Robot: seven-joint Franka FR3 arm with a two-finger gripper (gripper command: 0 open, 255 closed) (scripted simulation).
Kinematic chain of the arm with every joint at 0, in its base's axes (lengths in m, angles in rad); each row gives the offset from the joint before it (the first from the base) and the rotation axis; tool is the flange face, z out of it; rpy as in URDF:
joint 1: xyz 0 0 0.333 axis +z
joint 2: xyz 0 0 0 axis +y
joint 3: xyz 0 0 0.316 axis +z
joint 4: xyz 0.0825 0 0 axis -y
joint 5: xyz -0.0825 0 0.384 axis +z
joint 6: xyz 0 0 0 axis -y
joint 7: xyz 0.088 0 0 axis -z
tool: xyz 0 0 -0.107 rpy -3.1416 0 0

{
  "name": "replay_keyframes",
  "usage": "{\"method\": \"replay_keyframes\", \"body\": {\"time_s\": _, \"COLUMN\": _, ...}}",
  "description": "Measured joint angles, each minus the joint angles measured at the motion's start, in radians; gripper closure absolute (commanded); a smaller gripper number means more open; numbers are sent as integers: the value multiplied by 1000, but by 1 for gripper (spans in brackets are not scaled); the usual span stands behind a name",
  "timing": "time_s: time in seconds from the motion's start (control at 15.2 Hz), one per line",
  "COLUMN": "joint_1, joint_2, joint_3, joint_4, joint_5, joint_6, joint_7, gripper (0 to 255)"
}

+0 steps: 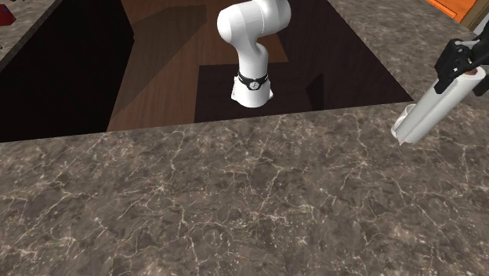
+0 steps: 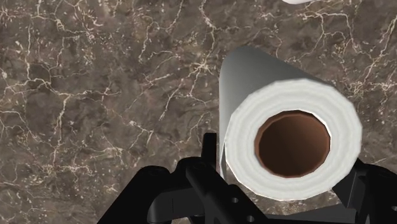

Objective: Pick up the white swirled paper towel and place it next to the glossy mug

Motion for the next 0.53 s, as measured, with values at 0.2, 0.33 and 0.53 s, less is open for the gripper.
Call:
{"method": "replay_keyframes", "body": {"time_s": 0.2, "joint_1": 0, "joint_2": 2, "joint_3": 0, "joint_4": -38, "joint_5": 0, "joint_6": 39, "joint_7": -3, "gripper": 255}}
{"method": "replay_keyframes", "body": {"time_s": 0.33, "joint_1": 1, "joint_2": 5, "joint_3": 1, "joint_4": -59, "joint_5": 0, "joint_6": 64, "joint_7": -3, "gripper": 255}}
{"method": "replay_keyframes", "body": {"time_s": 0.53, "joint_1": 2, "joint_2": 6, "joint_3": 2, "joint_4": -99, "joint_5": 0, "joint_6": 104, "joint_7": -4, "gripper": 255}}
